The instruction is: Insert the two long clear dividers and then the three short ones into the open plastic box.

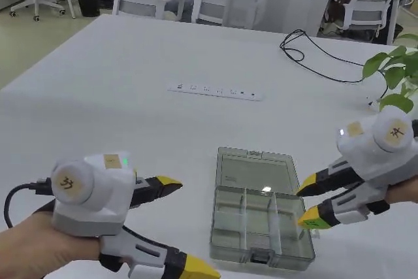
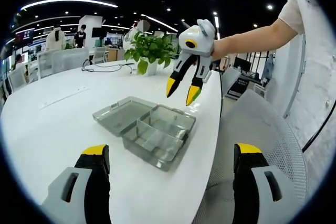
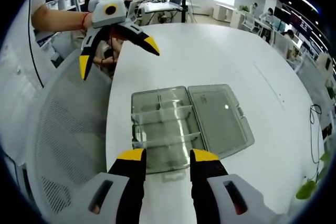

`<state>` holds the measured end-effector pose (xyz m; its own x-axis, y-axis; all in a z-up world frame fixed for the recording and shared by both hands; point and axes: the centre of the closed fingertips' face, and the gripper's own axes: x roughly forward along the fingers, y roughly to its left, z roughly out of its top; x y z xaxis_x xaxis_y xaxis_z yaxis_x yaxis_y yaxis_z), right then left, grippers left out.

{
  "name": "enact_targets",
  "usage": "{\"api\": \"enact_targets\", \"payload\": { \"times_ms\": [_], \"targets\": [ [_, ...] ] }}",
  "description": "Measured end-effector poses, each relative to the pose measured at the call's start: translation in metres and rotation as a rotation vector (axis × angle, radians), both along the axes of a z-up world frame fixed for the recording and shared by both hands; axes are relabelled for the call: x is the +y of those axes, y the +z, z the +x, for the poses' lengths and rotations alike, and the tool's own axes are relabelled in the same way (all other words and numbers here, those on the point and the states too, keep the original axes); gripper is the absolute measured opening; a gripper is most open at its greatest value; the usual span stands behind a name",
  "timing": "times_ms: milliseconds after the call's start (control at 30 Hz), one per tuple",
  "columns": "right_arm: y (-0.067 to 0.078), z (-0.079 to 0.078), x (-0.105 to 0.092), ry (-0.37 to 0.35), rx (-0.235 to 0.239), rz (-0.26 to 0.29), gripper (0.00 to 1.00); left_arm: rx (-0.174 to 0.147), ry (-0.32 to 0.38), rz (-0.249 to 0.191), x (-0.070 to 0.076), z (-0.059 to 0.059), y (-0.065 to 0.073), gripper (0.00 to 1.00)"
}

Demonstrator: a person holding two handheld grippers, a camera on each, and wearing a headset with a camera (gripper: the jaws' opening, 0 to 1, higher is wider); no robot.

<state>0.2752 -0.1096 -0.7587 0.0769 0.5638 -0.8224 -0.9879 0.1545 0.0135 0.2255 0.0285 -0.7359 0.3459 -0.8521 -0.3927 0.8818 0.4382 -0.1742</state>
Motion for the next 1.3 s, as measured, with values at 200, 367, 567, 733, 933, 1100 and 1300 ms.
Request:
{"api": "enact_targets", "payload": {
  "times_ms": [200, 367, 567, 733, 933, 1100, 1300],
  "targets": [
    [-0.01, -0.012, -0.032, -0.009, 0.024, -0.048, 0.4, 0.001, 0.002, 0.001, 0.002, 0.0, 0.0, 1.0],
    [-0.024, -0.015, -0.064, 0.0, 0.033, -0.107, 0.43, -0.001, 0.004, 0.003, 0.003, -0.001, 0.0, 1.0],
    [-0.05, -0.03, -0.095, 0.039, 0.065, -0.224, 0.46, 0.001, 0.006, 0.006, 0.005, -0.003, -0.001, 1.0],
    [-0.07, -0.031, -0.11, 0.056, 0.056, -0.294, 0.47, 0.003, 0.007, 0.007, 0.006, -0.005, -0.002, 1.0],
    [-0.081, -0.027, -0.113, 0.051, 0.048, -0.317, 0.47, 0.005, 0.012, 0.004, 0.008, -0.006, -0.002, 1.0],
    [-0.086, -0.029, -0.115, 0.069, 0.044, -0.348, 0.45, 0.006, 0.012, 0.004, 0.008, -0.007, -0.002, 1.0],
    [-0.085, -0.027, -0.117, 0.077, 0.017, -0.359, 0.42, 0.003, 0.011, 0.006, 0.008, -0.008, -0.002, 1.0]
  ]
}}
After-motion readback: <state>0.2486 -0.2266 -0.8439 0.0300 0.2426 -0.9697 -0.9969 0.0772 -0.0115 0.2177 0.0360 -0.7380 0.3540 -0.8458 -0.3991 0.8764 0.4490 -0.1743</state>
